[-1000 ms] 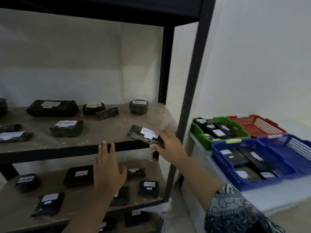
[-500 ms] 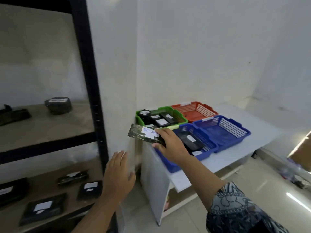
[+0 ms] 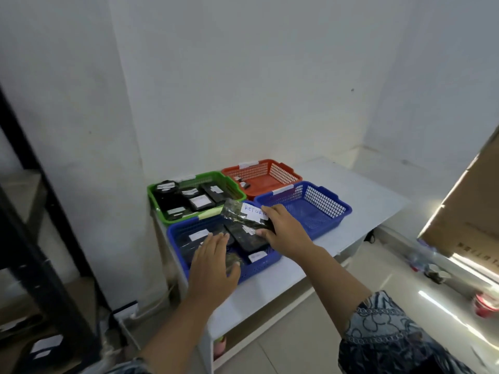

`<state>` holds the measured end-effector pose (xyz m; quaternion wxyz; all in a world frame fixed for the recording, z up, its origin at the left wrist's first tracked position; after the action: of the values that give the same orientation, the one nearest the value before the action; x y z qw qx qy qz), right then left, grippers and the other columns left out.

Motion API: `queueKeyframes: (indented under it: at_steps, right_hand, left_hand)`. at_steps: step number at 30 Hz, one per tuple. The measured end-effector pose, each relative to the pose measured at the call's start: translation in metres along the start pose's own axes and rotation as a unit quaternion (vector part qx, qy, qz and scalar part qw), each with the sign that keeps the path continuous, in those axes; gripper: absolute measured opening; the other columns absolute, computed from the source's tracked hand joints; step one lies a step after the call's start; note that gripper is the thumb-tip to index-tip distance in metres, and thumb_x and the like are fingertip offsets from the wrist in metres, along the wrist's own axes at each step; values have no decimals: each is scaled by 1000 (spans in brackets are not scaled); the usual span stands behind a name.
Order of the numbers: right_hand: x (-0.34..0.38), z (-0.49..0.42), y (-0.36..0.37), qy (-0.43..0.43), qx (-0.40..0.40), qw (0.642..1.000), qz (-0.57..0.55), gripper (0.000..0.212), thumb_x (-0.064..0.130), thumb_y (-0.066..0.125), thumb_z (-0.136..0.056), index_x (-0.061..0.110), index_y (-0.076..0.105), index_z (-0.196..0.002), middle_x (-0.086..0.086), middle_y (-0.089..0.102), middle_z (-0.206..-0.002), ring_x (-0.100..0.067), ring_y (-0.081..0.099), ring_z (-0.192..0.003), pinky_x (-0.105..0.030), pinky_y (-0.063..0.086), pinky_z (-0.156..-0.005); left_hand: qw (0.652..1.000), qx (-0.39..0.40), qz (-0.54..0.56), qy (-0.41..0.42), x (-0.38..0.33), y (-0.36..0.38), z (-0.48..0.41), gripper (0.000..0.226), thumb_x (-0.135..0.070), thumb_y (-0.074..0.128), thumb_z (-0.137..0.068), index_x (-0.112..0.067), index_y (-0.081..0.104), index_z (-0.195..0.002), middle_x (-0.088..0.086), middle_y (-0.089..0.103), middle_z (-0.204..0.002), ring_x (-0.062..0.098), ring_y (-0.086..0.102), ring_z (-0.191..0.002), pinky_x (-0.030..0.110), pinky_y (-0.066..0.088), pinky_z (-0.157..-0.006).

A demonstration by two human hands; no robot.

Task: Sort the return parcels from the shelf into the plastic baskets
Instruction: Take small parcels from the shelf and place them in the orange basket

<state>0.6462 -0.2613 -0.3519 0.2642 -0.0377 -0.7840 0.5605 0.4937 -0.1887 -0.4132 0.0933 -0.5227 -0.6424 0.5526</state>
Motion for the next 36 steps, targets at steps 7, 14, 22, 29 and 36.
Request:
queueKeyframes:
  at_steps: [7,14,22,29,36]
  right_hand:
    - [-80,-66,3,25,11,999,20,62,33,59,-92,12,33,-145,-6,42,-136,-23,45,-122,-34,40,-99]
    - [-144,-162,1,34,38,998,37,62,32,57,-94,13,30,-146,-5,38,-142,-23,44,-125,-36,42,-101]
    - [-198,-256,24,8,50,999,19,59,29,58,-93,14,33,-145,-5,42,-137,-20,45,-121,-35,45,-100]
    - [-250,-346,75,-51,106,993,22,60,32,58,-93,13,34,-144,-6,43,-136,-20,43,-121,-35,42,-100]
    - [-295,-425,131,-115,168,979,18,60,31,57,-93,13,34,-145,-6,43,-136,-21,41,-123,-35,36,-106]
  left_hand:
    - [1000,25,2,7,-6,65,-87,66,-40,50,-84,-12,37,-141,4,39,-146,24,24,-141,43,27,-113]
    - [999,37,-21,-15,7,105,-189,64,-35,58,-85,-10,38,-141,6,40,-144,24,32,-137,40,30,-111]
    - [997,37,-12,-67,26,150,-257,62,-36,56,-88,-12,38,-141,2,37,-146,20,27,-139,36,24,-114]
    - [988,7,-1,-151,49,190,-309,63,-33,59,-87,-7,39,-140,7,40,-144,24,31,-136,40,31,-111]
    - [961,-6,-32,-273,72,225,-350,70,-36,57,-88,-8,27,-145,6,28,-151,21,23,-140,35,23,-114]
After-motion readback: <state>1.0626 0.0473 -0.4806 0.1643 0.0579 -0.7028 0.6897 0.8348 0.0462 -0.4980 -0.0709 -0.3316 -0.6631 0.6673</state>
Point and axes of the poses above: each hand's wrist, its own z-axis away from the middle knuckle, its own y-axis out of the palm, x = y × z, the point moved 8 cm from there along -z, towards the middle knuckle
